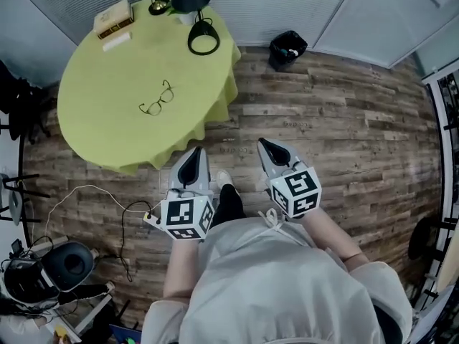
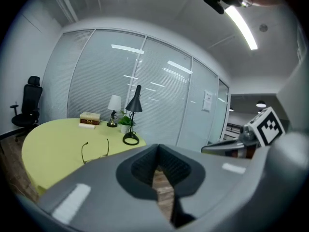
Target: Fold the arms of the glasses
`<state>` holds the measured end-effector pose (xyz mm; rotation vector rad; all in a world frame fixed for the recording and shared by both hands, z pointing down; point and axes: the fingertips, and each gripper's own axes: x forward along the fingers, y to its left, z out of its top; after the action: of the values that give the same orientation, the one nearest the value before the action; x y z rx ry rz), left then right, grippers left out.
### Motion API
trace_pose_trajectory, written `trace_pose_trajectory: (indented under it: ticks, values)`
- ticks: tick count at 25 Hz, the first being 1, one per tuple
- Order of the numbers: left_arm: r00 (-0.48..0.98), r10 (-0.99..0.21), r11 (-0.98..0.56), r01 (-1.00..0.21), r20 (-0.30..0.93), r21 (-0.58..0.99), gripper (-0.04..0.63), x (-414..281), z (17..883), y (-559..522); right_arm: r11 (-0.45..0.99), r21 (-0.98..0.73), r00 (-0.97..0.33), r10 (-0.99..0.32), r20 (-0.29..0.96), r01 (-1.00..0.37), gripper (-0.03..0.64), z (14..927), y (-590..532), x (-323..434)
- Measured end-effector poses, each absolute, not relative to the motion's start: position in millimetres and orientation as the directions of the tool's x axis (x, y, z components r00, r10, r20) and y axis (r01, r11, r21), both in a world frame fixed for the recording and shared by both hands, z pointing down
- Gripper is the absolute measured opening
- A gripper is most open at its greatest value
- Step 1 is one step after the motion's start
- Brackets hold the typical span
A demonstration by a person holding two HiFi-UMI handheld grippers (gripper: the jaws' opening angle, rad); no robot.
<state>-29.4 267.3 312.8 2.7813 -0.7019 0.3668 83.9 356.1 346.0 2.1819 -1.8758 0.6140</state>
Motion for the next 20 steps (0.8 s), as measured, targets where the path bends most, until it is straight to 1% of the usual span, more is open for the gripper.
trace_pose_trajectory:
  ticks: [5, 9, 14, 20]
  values:
    - [0.83, -0.468, -0.824, -0.534, 0.302, 0.19, 0.006, -12, 317, 170, -0.109, -0.089, 0.06, -0.898, 0.435, -0.99, -0.002, 344, 253, 102]
    - [0.801, -0.519, -0.789, -0.583, 0.296, 0.194, 0.006, -15, 315, 106, -0.063, -0.075, 0.023, -0.895, 0.445, -0.995, -0.002, 343, 186, 110]
    - [0.754, -0.583, -0.736, -0.648, 0.301, 0.197, 0.006, -35, 318, 56, 0.0, -0.075, -0.034, -0.895, 0.445, -0.997, -0.002, 344, 125, 102]
    - [0.663, -0.672, -0.644, -0.743, 0.33, 0.182, 0.006, -67, 327, 21, 0.127, -0.094, -0.155, -0.881, 0.448, -0.987, -0.002, 353, 67, 80]
